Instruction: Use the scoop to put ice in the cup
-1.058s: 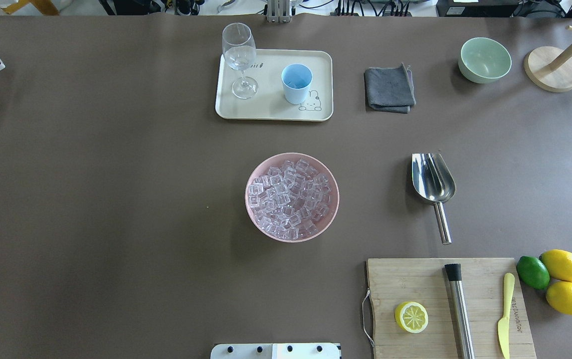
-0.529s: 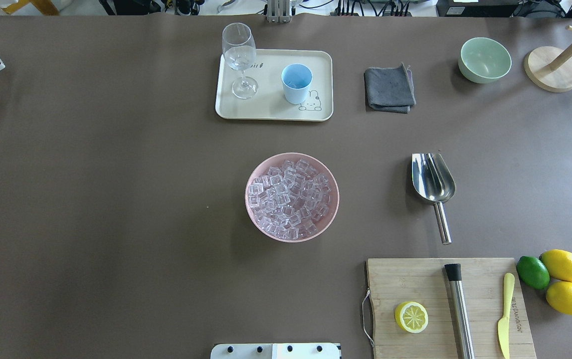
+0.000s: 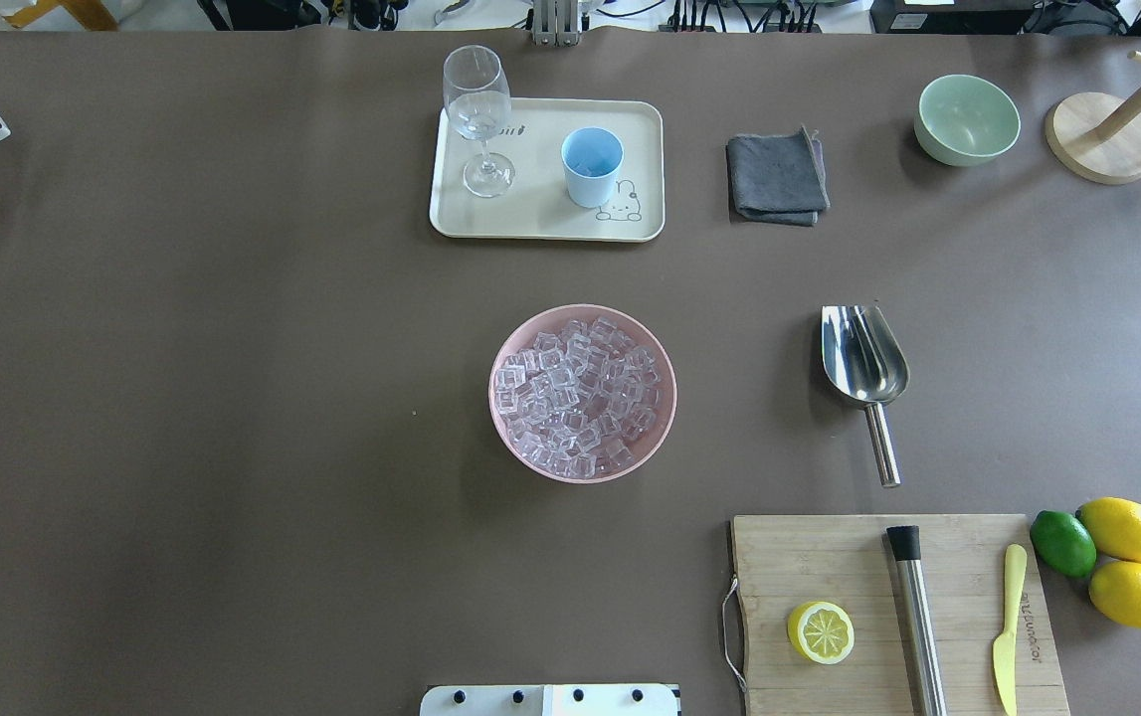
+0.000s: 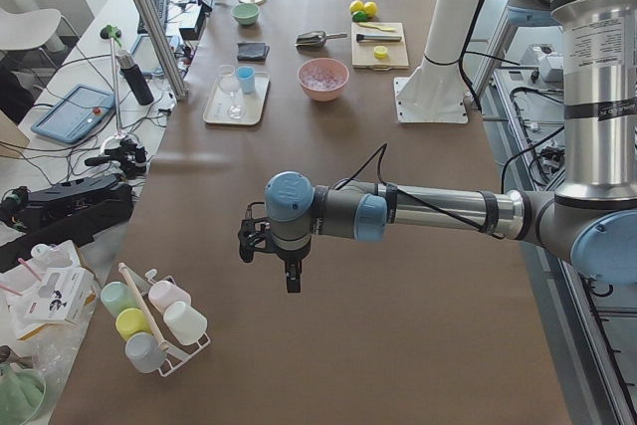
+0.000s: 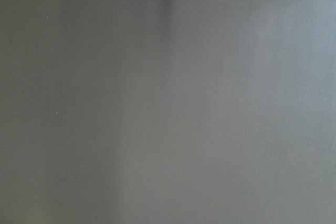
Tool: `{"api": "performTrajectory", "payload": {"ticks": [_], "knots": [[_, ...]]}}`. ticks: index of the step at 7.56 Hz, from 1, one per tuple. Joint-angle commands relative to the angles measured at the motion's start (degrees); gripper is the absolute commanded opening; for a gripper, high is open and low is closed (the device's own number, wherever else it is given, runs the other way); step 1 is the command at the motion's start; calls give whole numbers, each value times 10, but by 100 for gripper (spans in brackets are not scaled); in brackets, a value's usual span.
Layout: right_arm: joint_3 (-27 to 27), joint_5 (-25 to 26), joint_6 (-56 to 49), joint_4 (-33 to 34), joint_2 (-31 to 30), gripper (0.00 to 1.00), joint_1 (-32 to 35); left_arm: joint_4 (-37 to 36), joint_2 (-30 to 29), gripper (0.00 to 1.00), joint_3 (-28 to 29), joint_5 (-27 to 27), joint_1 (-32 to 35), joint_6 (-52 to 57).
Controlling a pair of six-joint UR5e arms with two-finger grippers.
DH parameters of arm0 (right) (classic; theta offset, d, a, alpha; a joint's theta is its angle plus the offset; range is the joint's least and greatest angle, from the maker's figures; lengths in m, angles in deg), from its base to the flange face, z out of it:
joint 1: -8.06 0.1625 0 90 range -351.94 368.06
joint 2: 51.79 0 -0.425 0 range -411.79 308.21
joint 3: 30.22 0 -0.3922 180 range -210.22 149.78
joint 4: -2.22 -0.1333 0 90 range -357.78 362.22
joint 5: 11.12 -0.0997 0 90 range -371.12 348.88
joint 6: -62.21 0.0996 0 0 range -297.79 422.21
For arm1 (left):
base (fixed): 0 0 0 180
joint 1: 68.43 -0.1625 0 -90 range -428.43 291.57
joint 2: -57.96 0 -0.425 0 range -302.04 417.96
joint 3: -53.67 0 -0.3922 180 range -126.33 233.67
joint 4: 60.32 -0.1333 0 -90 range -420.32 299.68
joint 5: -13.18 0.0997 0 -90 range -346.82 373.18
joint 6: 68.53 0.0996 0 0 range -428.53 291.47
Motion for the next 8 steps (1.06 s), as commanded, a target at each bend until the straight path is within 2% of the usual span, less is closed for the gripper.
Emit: {"api": "performTrajectory", "payload": {"ticks": [1,8], "knots": [[-3,0,-1,2,-1,100,0,1,7,98,-1,0,-2,1],[-18,0,-2,-2,7,100,0,-1,9,98,-1,0,-1,2]]}}
